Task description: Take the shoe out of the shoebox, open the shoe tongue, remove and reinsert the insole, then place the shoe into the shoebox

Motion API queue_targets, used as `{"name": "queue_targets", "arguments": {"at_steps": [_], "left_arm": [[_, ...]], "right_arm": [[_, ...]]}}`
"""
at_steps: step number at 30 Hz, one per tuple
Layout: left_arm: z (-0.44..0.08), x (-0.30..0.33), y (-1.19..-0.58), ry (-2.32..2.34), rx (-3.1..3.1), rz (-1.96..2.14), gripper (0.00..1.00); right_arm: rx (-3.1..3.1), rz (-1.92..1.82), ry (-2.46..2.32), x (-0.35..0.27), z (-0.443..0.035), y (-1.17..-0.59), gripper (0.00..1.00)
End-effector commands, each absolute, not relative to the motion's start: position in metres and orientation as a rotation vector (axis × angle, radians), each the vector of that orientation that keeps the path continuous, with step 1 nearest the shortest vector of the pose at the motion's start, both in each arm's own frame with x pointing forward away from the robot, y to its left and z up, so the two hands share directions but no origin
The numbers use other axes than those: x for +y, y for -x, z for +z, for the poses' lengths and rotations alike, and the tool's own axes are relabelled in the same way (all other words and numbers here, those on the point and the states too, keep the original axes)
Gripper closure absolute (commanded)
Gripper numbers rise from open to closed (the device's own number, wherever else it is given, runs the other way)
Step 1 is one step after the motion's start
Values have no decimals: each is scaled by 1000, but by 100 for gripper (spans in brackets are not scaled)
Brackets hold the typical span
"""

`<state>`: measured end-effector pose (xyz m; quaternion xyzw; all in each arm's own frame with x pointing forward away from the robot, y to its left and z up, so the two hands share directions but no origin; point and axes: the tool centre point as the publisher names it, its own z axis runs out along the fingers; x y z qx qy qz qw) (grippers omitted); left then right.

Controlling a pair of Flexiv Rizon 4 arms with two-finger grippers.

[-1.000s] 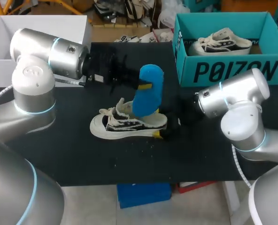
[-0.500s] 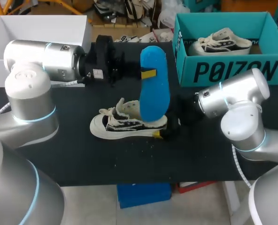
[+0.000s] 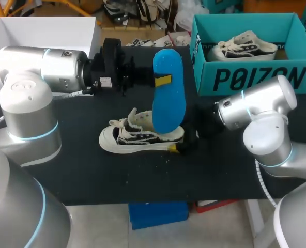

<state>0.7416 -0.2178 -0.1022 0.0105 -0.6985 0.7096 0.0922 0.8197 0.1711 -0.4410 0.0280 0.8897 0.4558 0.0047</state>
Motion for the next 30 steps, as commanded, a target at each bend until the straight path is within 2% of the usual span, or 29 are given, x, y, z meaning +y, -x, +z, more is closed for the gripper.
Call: {"name": "queue_targets", "arguments": {"at_steps": [1,14,30], "left_arm": [[-85,-222,-747,-81,-2017,2061,100],[-45,-220,-735,-313,-1862,1989,100],[-20,-226,-711,-289,-1838,1997,100]], "right_arm": [[2788,1427,-90,171,-443,-821,100],[2788,1427,-90,171,-443,-821,100],[2788,1427,-90,171,-443,-821,100]]}}
